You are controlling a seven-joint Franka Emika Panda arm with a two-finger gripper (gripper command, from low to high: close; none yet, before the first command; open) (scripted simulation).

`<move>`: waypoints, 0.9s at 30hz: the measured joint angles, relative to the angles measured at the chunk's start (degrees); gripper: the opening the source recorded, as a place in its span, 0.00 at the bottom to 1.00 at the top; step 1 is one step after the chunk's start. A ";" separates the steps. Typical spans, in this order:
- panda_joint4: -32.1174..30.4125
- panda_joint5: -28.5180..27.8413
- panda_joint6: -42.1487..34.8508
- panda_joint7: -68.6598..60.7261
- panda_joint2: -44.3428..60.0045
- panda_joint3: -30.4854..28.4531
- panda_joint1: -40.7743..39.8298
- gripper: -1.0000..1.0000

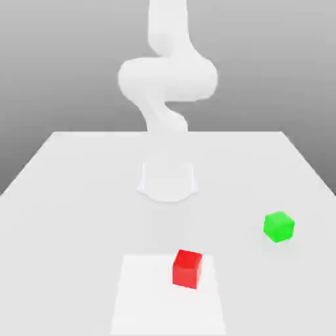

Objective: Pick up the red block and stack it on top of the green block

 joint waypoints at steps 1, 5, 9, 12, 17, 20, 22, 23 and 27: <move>-1.05 -0.89 0.99 1.47 1.70 1.27 -0.77 0.50; -4.96 -4.03 4.66 6.83 8.35 5.32 -3.54 0.50; -8.78 -6.71 8.23 11.77 15.11 8.19 -5.90 0.50; -11.64 -8.30 10.92 15.16 20.16 9.64 -7.32 0.50; -16.46 -9.51 15.54 19.75 28.17 10.85 -8.75 0.50; -19.40 -8.82 18.46 21.47 32.51 10.98 -8.85 0.50; -21.39 -7.41 20.47 21.93 35.12 10.98 -8.62 0.50; -22.39 -6.33 21.48 21.90 36.32 11.01 -8.41 0.50; -26.15 0.79 25.36 19.69 40.30 11.46 -6.67 0.50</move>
